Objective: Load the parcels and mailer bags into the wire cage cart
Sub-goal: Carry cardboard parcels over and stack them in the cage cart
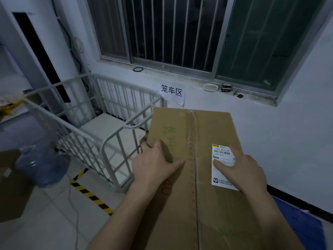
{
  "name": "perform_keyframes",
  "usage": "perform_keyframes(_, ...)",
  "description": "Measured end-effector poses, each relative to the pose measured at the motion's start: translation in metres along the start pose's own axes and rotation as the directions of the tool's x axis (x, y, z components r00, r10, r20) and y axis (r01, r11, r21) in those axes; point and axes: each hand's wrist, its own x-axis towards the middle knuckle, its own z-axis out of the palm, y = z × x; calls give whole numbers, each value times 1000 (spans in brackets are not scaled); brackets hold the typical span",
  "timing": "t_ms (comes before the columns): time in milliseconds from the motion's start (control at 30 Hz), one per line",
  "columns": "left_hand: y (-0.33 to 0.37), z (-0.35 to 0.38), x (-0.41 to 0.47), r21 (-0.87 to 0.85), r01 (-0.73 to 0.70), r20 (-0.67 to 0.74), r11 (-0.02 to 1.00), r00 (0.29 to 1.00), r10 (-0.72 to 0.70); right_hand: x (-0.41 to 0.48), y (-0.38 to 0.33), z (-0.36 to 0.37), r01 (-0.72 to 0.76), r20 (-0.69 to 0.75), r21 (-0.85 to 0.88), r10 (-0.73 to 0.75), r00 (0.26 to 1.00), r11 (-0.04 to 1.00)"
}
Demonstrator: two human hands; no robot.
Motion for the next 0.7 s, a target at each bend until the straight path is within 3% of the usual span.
perform_keyframes(133,-11,2,51,-14,-34,22,999,999,34,28,-28,14,-51,-50,-39,49,998,998)
perform_keyframes(333,-8,-3,120,-6,-144,5,990,990,144,66,-51,20,-124,-97,43,128,987,991)
perform_keyframes(500,17,0,165,-14,-234,6,972,972,234,89,-52,17,-177,-227,68,188,955,982)
perform_keyframes(700,58,20,207,-11,-309,25,951,951,309,136,-23,16,-286,-150,56,291,945,957)
